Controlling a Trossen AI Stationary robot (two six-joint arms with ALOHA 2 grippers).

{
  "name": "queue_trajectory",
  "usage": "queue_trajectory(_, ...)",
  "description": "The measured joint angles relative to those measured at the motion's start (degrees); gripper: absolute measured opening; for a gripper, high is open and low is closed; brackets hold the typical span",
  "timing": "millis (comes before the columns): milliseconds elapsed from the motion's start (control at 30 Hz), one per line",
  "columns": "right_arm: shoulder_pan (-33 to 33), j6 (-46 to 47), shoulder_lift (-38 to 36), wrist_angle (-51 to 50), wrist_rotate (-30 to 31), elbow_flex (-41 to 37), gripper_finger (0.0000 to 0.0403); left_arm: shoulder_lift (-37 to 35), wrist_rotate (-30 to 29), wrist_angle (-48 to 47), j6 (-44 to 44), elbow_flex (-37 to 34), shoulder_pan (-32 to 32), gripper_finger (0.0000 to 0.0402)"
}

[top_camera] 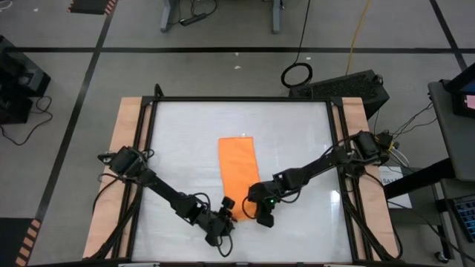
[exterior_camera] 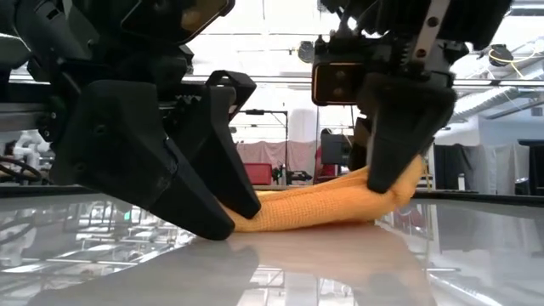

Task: Roll towel
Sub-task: Roll the orange towel

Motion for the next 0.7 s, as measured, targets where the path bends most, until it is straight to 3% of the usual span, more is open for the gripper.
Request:
queue_trajectory(200, 1.51, -0.62, 0.0, 0.24, 0.0, 0.0, 0.0016, -0.04, 0.27, -1.34, -3.11, -0.01, 0.92, 0.0132)
queue_trajectory(467, 3.94, -8.78, 0.0, 0.46, -0.28, 0.02, 0.0059, -0.1, 4.45, -3.42, -6.19, 0.01, 2.74, 0.0125)
queue_trajectory(700, 4.43, -20.0, -0.26, -2.34, -1.29, 0.04, 0.0142, -0.06, 8.44, -3.83, -5.43, -0.09, 4.69, 0.0036)
